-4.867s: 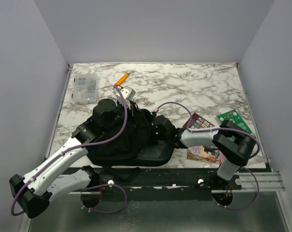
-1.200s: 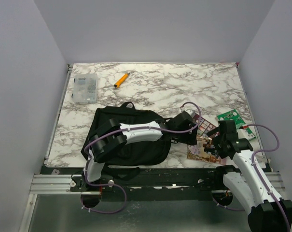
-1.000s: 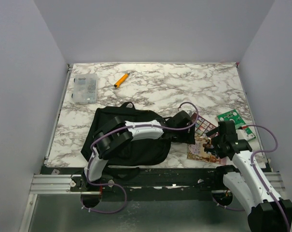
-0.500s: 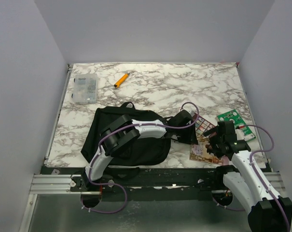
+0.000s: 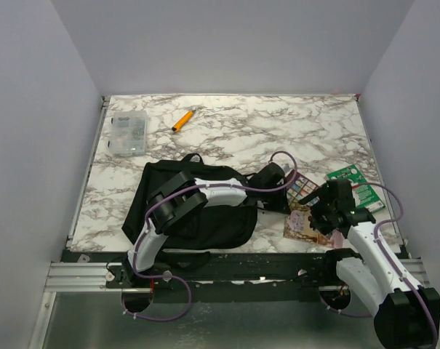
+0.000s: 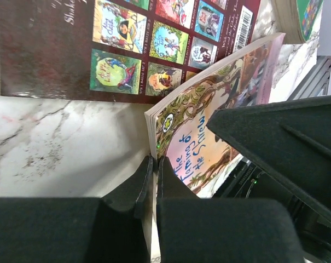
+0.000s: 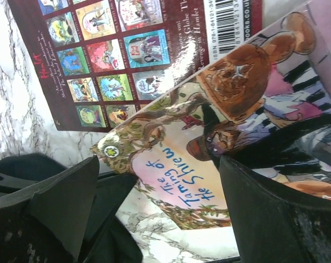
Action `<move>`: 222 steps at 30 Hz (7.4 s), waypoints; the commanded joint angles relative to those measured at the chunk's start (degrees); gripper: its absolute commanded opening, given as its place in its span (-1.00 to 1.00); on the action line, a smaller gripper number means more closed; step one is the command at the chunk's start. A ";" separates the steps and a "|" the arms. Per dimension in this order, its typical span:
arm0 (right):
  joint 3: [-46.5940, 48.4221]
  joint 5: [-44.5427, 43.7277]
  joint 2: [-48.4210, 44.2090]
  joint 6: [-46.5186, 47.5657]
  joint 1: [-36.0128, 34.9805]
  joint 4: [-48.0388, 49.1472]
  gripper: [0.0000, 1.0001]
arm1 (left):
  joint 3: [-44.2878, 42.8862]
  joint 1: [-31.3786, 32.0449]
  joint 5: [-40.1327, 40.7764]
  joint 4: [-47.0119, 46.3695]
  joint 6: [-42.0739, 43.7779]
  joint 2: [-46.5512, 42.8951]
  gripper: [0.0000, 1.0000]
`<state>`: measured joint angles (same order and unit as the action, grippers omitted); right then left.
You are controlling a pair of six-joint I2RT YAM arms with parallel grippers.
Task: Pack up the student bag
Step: Pick up the book from the center of the board.
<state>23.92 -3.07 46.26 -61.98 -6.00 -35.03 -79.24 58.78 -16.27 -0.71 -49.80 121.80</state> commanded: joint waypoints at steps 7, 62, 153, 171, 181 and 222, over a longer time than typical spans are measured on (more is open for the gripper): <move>3.33 -0.48 1.72 4.55 0.12 -0.53 0.94 | 5.36 -5.50 4.63 -1.31 8.78 -11.87 -1.00; -12.19 23.83 -17.59 -18.84 0.12 42.70 -0.99 | 28.72 -12.20 -13.39 -10.06 -7.57 -39.06 -0.43; 7.82 11.47 23.77 -23.16 -39.12 73.00 0.86 | 39.36 -38.22 -18.27 -14.16 -13.64 -67.97 -1.00; 8.35 8.72 22.44 -21.26 -45.30 81.20 0.90 | 38.38 -39.40 -11.63 -17.96 -20.69 -72.79 -1.00; 5.89 3.68 20.18 -19.31 -47.88 86.82 0.99 | 37.90 -39.54 -9.44 -18.36 -22.54 -75.34 -1.00; 22.73 -34.02 38.70 -23.58 -60.67 86.26 -0.99 | 51.47 -38.39 7.04 -23.13 -31.41 -81.37 -1.00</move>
<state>44.84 -33.08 84.86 -85.71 -66.65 52.23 -28.25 20.12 -9.65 -21.98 -82.28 41.12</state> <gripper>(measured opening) 0.098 0.047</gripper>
